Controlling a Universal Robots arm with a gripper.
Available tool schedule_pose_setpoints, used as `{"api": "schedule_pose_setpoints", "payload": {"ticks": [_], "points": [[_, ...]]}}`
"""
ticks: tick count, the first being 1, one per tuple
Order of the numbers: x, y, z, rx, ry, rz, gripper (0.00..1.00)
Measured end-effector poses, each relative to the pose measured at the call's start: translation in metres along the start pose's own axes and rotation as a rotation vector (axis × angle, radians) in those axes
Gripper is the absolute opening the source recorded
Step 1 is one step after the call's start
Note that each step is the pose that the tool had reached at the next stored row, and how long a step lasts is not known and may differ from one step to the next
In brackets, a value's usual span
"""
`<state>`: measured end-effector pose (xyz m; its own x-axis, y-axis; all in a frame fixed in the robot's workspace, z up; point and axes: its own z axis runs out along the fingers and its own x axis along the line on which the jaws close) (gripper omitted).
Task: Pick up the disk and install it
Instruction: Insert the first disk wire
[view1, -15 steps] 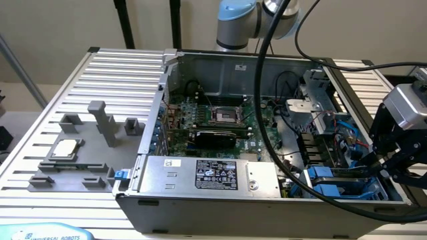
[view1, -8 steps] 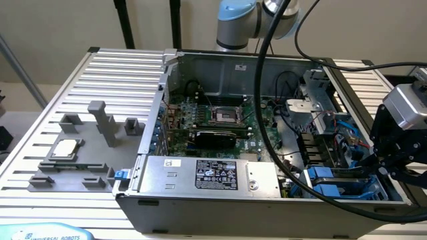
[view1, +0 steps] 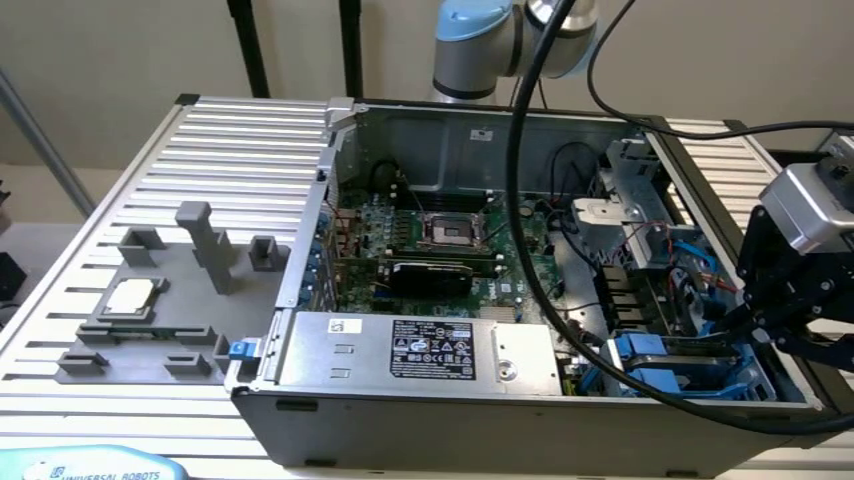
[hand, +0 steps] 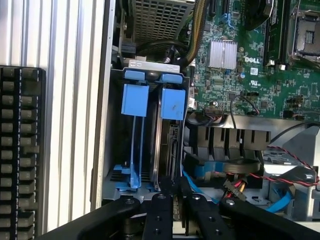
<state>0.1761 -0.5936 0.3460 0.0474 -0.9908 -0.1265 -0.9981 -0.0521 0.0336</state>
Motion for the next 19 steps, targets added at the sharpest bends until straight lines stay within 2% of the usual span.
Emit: {"api": "schedule_pose_setpoints", "payload": {"ticks": [3,7,11,14,19], "points": [[-0.003,0.0012,-0.0025,-0.0001,0.0004,0.000,0.17],[-0.007,0.0035,-0.0118,-0.0002,0.0005,-0.001,0.17],[-0.007,0.0099,-0.0137,-0.0004,0.0019,-0.002,0.17],[-0.008,0.0165,-0.0134,-0.0008,0.0113,-0.001,0.16],[-0.008,0.0255,-0.0129,-0.0020,0.0358,0.000,0.16]]}}
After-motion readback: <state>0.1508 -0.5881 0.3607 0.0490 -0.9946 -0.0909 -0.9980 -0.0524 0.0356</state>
